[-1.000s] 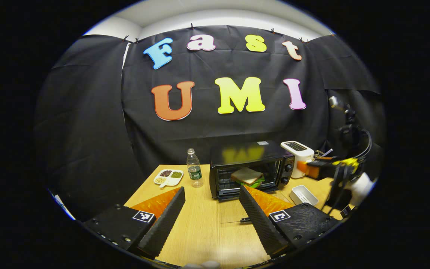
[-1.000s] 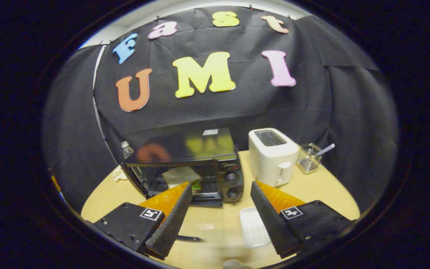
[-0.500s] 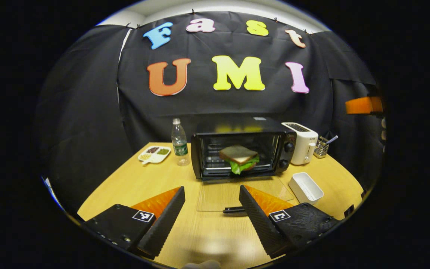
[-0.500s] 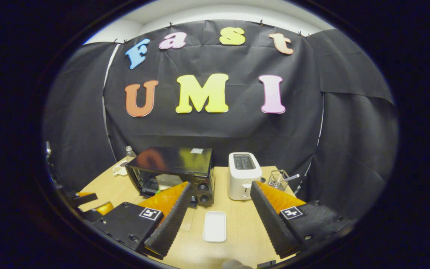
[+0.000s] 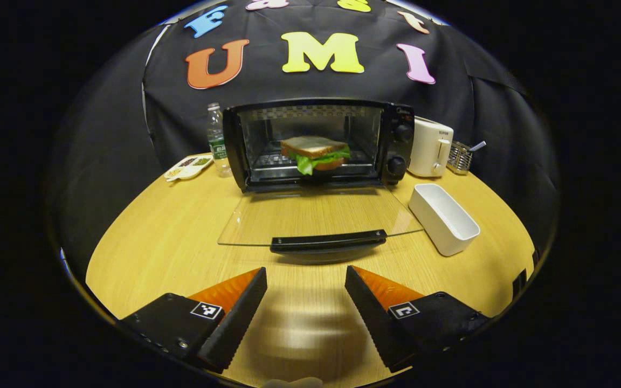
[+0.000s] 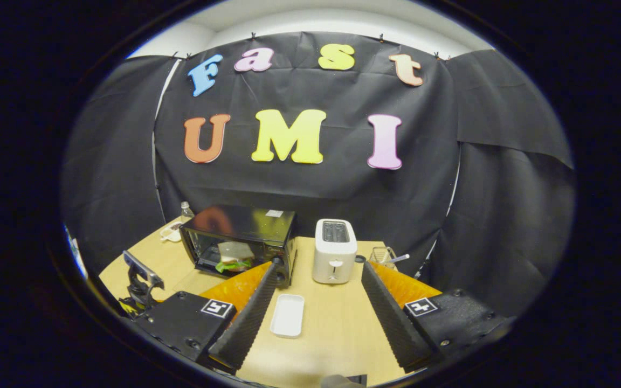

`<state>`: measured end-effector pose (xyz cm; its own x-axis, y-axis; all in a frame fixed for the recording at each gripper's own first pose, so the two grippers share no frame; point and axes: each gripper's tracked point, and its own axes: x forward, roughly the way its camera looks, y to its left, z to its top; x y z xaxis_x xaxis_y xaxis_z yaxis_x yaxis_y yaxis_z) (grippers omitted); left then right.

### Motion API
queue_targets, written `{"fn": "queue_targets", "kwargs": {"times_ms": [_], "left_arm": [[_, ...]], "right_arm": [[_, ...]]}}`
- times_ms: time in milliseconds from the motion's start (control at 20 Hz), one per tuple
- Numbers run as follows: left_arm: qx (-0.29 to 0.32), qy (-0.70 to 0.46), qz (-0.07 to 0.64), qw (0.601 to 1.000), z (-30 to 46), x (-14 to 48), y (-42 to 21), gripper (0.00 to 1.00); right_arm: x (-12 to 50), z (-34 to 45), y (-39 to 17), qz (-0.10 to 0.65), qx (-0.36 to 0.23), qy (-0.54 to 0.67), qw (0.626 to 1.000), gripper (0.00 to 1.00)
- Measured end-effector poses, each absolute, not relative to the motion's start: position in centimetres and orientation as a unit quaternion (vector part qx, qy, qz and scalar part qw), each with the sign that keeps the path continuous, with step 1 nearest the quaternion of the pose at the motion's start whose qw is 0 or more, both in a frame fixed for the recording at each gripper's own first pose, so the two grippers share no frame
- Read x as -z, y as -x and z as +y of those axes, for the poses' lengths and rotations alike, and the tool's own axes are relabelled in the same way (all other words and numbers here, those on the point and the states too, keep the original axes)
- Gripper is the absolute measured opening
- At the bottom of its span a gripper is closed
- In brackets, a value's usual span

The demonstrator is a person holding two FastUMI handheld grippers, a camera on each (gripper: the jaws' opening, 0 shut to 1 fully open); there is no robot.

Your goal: Open the electric oven with the left hand, put the food in, and close the electric oven.

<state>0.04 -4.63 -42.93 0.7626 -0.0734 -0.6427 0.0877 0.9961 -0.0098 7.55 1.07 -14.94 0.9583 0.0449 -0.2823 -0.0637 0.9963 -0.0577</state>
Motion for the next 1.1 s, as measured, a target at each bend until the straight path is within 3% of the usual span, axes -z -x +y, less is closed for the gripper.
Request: {"fn": "queue_targets", "kwargs": {"times_ms": [100,150,200,800,850,900,1100], "left_arm": [[0.044,-0.015,0.347,0.937,-5.6,44.0,-0.6,0.96],[0.045,-0.015,0.351,0.935,-5.9,44.4,-0.8,0.96],[0.045,-0.014,0.354,0.934,-6.3,44.7,-0.9,0.96],[0.029,-0.012,0.362,0.932,-6.7,45.9,-3.3,0.96],[0.029,-0.014,0.36,0.933,-6.7,45.7,-3.3,1.0],[0.029,-0.015,0.359,0.933,-6.7,45.5,-3.4,0.96],[0.028,-0.015,0.346,0.938,-6.6,44.0,-3.8,0.96]], "right_arm": [[14.9,0.2,-7.3,0.144,-0.022,0.034,0.989,1.0],[15.0,-0.2,-7.3,0.145,-0.019,0.035,0.989,0.91],[15.2,-0.5,-7.3,0.148,-0.016,0.038,0.988,1.0],[16.6,-1.4,-8.6,0.166,-0.024,0.032,0.985,1.0],[16.4,-1.3,-8.7,0.164,-0.026,0.034,0.985,1.0],[16.4,-1.2,-8.9,0.164,-0.027,0.036,0.985,1.0],[16.5,-0.7,-9.4,0.163,-0.035,0.031,0.986,1.0]]}}
